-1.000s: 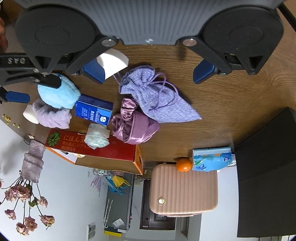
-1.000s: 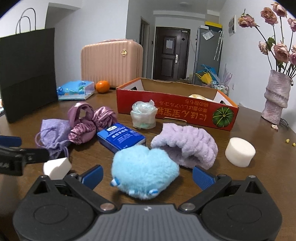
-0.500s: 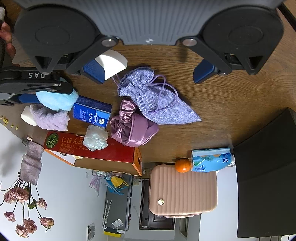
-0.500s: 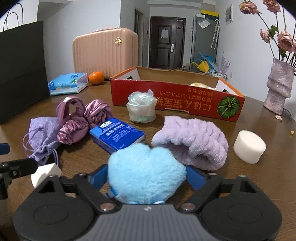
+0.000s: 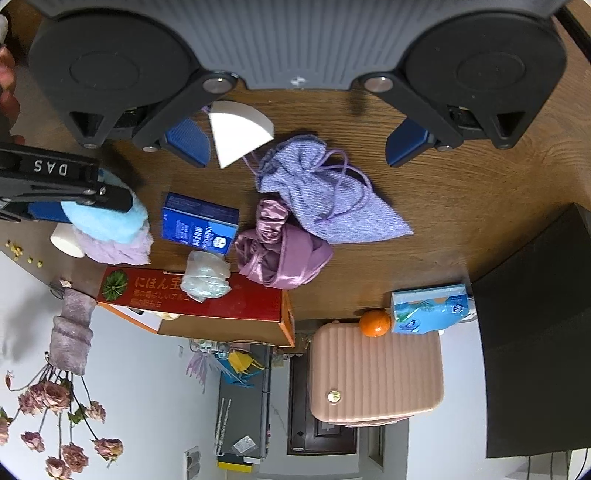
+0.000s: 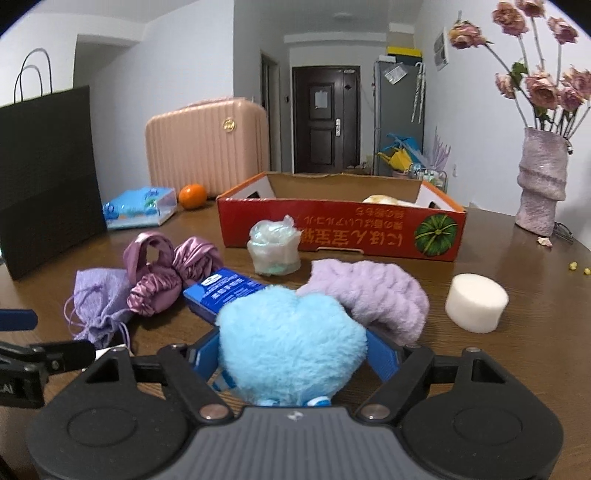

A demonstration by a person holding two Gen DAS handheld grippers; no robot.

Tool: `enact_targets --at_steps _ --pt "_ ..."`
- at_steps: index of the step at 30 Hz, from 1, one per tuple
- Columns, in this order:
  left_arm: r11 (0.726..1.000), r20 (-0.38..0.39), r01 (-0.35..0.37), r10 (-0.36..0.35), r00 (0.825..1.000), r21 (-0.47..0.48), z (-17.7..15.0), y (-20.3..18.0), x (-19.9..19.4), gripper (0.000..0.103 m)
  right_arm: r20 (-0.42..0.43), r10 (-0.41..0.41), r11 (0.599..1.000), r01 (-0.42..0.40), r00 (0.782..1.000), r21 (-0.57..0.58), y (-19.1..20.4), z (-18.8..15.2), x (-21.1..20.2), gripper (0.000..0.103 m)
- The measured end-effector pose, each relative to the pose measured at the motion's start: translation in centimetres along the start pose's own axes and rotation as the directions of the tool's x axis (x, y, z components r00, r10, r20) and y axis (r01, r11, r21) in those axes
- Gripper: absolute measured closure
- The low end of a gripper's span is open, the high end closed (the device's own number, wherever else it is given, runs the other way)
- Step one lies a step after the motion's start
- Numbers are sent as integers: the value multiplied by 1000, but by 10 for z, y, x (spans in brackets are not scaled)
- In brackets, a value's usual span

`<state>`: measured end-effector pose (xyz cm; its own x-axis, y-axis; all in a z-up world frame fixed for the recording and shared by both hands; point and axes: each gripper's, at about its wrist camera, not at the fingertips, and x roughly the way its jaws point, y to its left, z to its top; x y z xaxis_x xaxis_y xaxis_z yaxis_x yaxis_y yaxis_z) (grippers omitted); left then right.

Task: Organize soft objects
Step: 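Close the right tool on the light blue heart plush while the left tool grasps the white triangular sponge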

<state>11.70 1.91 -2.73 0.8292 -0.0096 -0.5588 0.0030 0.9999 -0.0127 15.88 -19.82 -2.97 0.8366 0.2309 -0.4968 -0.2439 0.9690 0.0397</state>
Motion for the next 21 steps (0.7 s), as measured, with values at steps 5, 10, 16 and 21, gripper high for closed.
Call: enact_targets --at_steps 5,10,16,21 --pt "999 -8 18 -17 1000 31 -3 -13 0 0 24 -8 1000 8 1000 22 -11 -4 -10 23" --pt "997 -29 36 -34 999 61 -5 -26 3 13 38 -7 1000 6 999 31 -16 -8 -16 23" --pt "995 -53 55 -50 997 82 -6 -35 8 31 50 13 999 -14 999 29 -16 -9 -19 23" --pt "995 -73 60 -54 996 82 -6 -37 14 40 58 27 999 -29 998 27 -16 -10 -21 23"
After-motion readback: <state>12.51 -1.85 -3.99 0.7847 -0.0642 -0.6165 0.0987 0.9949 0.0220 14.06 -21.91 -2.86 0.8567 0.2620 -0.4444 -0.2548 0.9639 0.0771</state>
